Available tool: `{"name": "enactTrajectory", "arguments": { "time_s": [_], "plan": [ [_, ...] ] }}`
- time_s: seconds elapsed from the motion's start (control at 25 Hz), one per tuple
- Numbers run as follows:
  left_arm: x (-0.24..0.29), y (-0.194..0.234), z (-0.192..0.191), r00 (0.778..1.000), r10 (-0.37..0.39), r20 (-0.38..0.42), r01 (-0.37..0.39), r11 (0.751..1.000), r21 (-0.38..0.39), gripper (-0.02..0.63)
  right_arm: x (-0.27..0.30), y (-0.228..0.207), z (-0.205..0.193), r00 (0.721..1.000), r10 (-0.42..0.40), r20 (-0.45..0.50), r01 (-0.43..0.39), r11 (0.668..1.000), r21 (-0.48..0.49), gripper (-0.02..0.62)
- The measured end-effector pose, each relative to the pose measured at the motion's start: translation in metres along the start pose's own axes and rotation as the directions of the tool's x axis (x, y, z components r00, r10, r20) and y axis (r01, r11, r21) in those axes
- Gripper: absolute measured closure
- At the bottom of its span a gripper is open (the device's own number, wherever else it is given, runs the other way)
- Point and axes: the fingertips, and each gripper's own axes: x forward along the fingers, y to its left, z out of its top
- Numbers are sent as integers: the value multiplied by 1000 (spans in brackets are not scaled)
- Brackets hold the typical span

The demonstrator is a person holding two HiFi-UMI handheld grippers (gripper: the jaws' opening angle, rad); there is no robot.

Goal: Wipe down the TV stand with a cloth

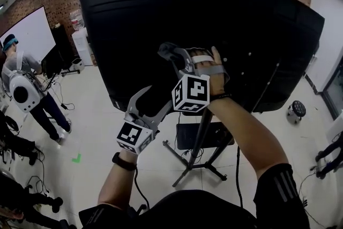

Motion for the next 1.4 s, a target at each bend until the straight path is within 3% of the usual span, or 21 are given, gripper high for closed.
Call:
{"name": "enactTrajectory", "arguments": {
  "time_s": [0.12,0.36,0.6,0.76,0.92,1.0,1.24,1.4],
  "plan": [
    [9,-8,-1,999,-29,-19,29,999,-14,314,-6,-1,-13,998,-5,-57,2,999,-45,572],
    [29,-19,4,996,-72,46,73,997,-10,314,-19,-5,-40,986,-5,-167,-9,997,-82,572],
    [40,-26,10,993,-98,68,99,995,-5,314,-26,-2,-54,978,-27,-205,-13,981,-194,572],
    [38,-25,10,993,-102,61,103,995,-11,314,-43,-9,-36,994,-27,-108,18,997,-79,572],
    [28,-11,5,996,-67,55,68,998,-17,314,-48,-4,-17,998,50,33,-55,984,169,571],
    [21,-4,2,998,-50,46,51,999,-19,314,-44,4,-9,994,78,70,-92,969,231,571],
    [1,10,1,999,-2,53,2,1000,1,314,-23,37,24,986,122,113,-141,974,180,572],
    [-11,14,-8,1000,13,-1,-13,1000,-16,314,-1,58,34,975,188,116,-207,961,182,571]
  ]
}}
